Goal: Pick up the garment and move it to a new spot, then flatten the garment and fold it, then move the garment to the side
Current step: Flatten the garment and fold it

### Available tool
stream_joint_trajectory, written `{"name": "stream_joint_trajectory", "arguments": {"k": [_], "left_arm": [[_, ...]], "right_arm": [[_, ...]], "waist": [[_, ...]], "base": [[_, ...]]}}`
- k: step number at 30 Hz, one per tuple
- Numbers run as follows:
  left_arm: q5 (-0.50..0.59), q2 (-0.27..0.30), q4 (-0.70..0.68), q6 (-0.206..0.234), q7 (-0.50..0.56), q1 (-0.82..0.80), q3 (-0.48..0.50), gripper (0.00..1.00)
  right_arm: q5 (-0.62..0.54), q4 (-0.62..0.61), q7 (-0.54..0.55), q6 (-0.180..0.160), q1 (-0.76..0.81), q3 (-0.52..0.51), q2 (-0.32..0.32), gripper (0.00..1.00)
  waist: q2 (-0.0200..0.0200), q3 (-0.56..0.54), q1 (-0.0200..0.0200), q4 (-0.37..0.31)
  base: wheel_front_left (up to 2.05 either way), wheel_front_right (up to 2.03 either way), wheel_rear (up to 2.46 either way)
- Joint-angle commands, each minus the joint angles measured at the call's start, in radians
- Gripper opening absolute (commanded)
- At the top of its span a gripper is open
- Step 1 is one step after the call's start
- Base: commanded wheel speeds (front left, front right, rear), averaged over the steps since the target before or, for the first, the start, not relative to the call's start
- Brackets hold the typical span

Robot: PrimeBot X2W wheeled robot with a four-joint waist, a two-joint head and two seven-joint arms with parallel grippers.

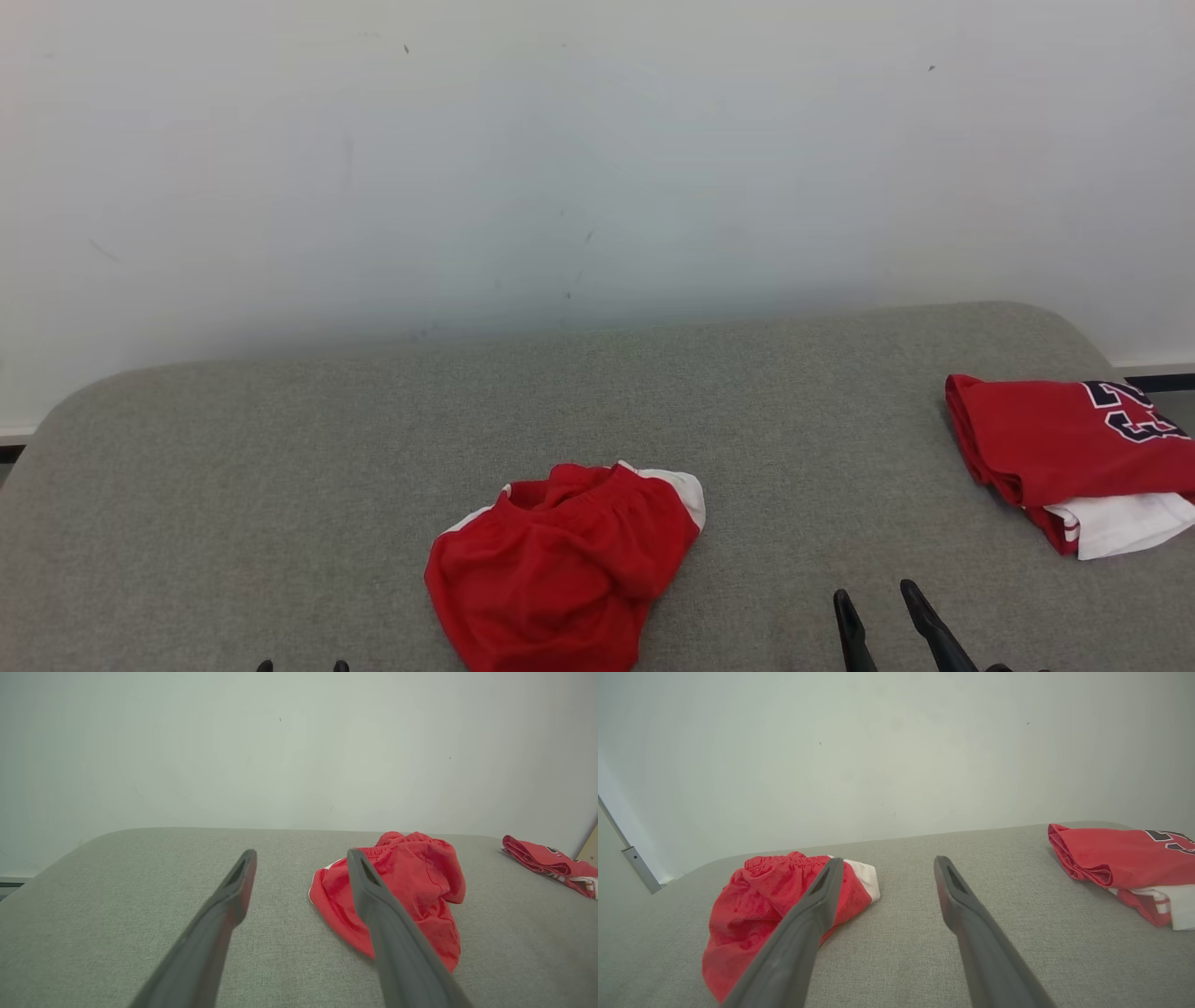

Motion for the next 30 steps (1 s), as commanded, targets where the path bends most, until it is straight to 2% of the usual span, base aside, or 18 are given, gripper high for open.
{"name": "stream_joint_trajectory", "arguments": {"k": [1, 30], "left_arm": [[-0.008, 0.000, 0.003, 0.003, -0.004, 0.000, 0.001, 1.00], [-0.004, 0.000, 0.021, 0.004, -0.004, -0.034, -0.020, 1.00]], "right_arm": [[0.007, -0.001, -0.005, -0.001, 0.007, 0.000, -0.004, 1.00], [0.007, 0.004, -0.005, -0.001, -0.007, 0.008, -0.010, 1.00]], "waist": [[-0.0001, 0.000, 0.0000, 0.001], [-0.0001, 0.023, 0.0000, 0.007]], "base": [[0.00, 0.00, 0.00], [0.00, 0.00, 0.00]]}}
